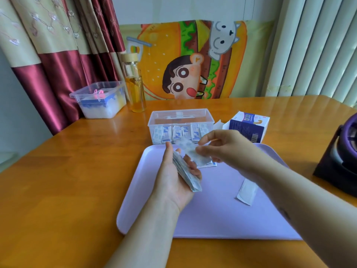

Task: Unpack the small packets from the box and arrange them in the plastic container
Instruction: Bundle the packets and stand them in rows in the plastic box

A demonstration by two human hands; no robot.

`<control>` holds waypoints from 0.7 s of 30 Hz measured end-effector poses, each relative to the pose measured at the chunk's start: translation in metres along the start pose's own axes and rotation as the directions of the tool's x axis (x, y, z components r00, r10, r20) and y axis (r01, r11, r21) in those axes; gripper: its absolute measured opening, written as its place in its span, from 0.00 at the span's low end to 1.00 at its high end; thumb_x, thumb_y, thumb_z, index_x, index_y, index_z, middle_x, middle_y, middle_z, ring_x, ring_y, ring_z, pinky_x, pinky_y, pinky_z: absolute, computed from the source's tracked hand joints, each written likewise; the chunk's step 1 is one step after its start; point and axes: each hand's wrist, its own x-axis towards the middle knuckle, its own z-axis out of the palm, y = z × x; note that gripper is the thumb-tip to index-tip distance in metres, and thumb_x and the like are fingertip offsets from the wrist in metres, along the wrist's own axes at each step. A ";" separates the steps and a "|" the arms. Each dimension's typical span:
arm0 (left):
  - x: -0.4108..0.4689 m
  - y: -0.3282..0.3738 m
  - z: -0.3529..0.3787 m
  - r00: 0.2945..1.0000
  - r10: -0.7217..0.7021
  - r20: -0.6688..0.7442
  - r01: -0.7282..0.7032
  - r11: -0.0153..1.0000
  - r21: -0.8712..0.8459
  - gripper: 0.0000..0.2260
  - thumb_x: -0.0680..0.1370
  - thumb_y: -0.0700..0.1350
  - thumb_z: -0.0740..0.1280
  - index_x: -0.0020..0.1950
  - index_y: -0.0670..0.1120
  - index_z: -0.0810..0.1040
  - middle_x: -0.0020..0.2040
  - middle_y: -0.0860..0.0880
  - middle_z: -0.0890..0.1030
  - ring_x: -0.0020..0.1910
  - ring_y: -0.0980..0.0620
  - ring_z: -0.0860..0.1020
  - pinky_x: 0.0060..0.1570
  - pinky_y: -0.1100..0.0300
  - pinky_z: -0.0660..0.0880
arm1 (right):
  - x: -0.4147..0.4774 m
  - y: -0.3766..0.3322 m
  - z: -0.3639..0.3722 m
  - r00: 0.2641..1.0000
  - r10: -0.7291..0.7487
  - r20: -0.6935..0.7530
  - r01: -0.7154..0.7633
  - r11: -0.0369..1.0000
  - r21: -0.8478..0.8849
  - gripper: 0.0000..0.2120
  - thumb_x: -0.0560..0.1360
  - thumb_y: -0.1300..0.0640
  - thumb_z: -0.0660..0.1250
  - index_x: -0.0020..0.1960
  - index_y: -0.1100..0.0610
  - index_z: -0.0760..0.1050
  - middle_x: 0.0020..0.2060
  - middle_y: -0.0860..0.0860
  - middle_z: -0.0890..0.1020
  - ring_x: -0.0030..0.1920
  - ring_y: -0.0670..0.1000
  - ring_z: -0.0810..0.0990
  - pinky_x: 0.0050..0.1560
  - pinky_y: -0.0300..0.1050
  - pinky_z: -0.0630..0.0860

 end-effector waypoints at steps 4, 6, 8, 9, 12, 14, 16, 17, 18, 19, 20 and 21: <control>-0.001 -0.006 0.002 1.000 0.018 -0.004 -0.017 0.998 0.062 0.10 0.79 0.51 0.63 0.56 0.47 0.75 0.46 0.53 0.81 0.30 0.57 0.79 0.30 0.67 0.73 | -0.001 0.010 0.006 0.996 -0.064 0.067 0.070 0.992 -0.105 0.08 0.71 0.50 0.72 0.39 0.54 0.78 0.27 0.43 0.78 0.30 0.44 0.71 0.35 0.40 0.68; 0.000 -0.005 0.001 0.999 0.018 -0.038 -0.017 0.999 0.037 0.02 0.79 0.44 0.64 0.49 0.47 0.75 0.37 0.53 0.78 0.31 0.57 0.75 0.33 0.63 0.72 | 0.004 0.010 -0.019 0.991 -0.098 0.088 0.123 0.930 -0.345 0.07 0.73 0.50 0.70 0.44 0.53 0.80 0.32 0.42 0.80 0.30 0.39 0.73 0.35 0.33 0.69; 0.001 -0.003 -0.002 0.997 0.010 -0.073 -0.012 0.999 -0.035 0.05 0.79 0.41 0.63 0.44 0.44 0.74 0.33 0.52 0.74 0.31 0.56 0.72 0.40 0.60 0.75 | 0.007 0.009 -0.046 0.955 0.024 0.296 0.183 0.737 -0.651 0.07 0.73 0.53 0.70 0.51 0.46 0.80 0.41 0.38 0.79 0.38 0.34 0.76 0.39 0.27 0.70; 0.002 -0.005 -0.004 0.996 0.010 -0.085 -0.014 0.999 -0.052 0.07 0.79 0.41 0.63 0.41 0.44 0.73 0.32 0.51 0.72 0.30 0.56 0.71 0.42 0.59 0.76 | 0.006 0.014 -0.055 0.908 0.153 0.389 0.210 0.637 -0.742 0.12 0.73 0.53 0.70 0.55 0.43 0.78 0.45 0.39 0.77 0.44 0.35 0.76 0.44 0.29 0.71; 0.004 -0.007 -0.005 0.996 -0.003 -0.092 -0.001 0.999 -0.038 0.07 0.79 0.40 0.63 0.41 0.43 0.70 0.30 0.51 0.70 0.25 0.57 0.68 0.32 0.64 0.77 | 0.006 0.029 -0.060 0.797 0.393 0.459 0.234 0.500 -0.834 0.20 0.69 0.54 0.73 0.58 0.42 0.75 0.47 0.40 0.71 0.57 0.46 0.74 0.56 0.41 0.71; 0.005 -0.007 -0.006 0.997 -0.032 -0.076 0.029 0.999 -0.038 0.05 0.79 0.41 0.63 0.44 0.43 0.69 0.31 0.50 0.71 0.22 0.57 0.66 0.26 0.67 0.73 | 0.010 0.035 -0.058 0.799 0.396 0.452 0.209 0.523 -0.826 0.19 0.68 0.55 0.75 0.56 0.46 0.75 0.43 0.39 0.70 0.56 0.49 0.75 0.55 0.42 0.71; 0.005 -0.008 -0.003 0.996 -0.058 -0.072 0.054 0.997 -0.049 0.04 0.78 0.41 0.63 0.46 0.43 0.69 0.32 0.49 0.72 0.21 0.57 0.66 0.25 0.69 0.71 | 0.014 0.037 -0.060 0.784 0.426 0.452 0.199 0.517 -0.833 0.15 0.67 0.54 0.76 0.51 0.47 0.74 0.41 0.40 0.74 0.54 0.50 0.77 0.52 0.43 0.73; 0.004 -0.008 -0.003 0.996 -0.061 -0.071 0.057 0.997 -0.054 0.04 0.78 0.41 0.63 0.47 0.44 0.68 0.33 0.49 0.73 0.21 0.57 0.67 0.25 0.69 0.70 | 0.015 0.037 -0.061 0.768 0.450 0.455 0.199 0.509 -0.838 0.14 0.67 0.54 0.76 0.49 0.47 0.74 0.41 0.40 0.76 0.52 0.49 0.78 0.49 0.42 0.73; 0.005 -0.007 -0.003 0.996 -0.056 -0.067 0.052 0.997 -0.054 0.05 0.78 0.41 0.64 0.49 0.45 0.68 0.34 0.48 0.73 0.20 0.57 0.67 0.24 0.70 0.68 | 0.017 0.037 -0.062 0.754 0.474 0.454 0.195 0.499 -0.844 0.14 0.67 0.53 0.76 0.47 0.46 0.73 0.42 0.42 0.77 0.51 0.49 0.78 0.47 0.41 0.72; 0.004 -0.004 -0.005 0.997 -0.034 -0.063 0.031 0.998 -0.050 0.06 0.78 0.41 0.64 0.51 0.46 0.67 0.34 0.49 0.73 0.20 0.57 0.67 0.24 0.71 0.67 | 0.018 0.038 -0.061 0.747 0.490 0.450 0.194 0.488 -0.851 0.14 0.67 0.52 0.76 0.47 0.46 0.73 0.43 0.43 0.78 0.50 0.49 0.78 0.46 0.40 0.72; 0.005 -0.001 -0.006 0.998 0.004 -0.060 -0.007 0.999 -0.044 0.09 0.78 0.41 0.64 0.53 0.48 0.66 0.35 0.49 0.73 0.20 0.58 0.67 0.24 0.71 0.67 | 0.018 0.039 -0.062 0.748 0.499 0.438 0.187 0.475 -0.860 0.14 0.67 0.51 0.75 0.48 0.46 0.73 0.45 0.43 0.77 0.50 0.48 0.77 0.46 0.39 0.71; 0.005 0.004 -0.007 0.997 0.053 -0.060 -0.056 0.998 -0.034 0.10 0.78 0.42 0.64 0.55 0.51 0.66 0.36 0.49 0.72 0.20 0.58 0.67 0.23 0.71 0.66 | 0.017 0.040 -0.064 0.754 0.501 0.424 0.181 0.463 -0.868 0.14 0.68 0.49 0.75 0.48 0.46 0.73 0.47 0.43 0.77 0.50 0.47 0.76 0.47 0.38 0.71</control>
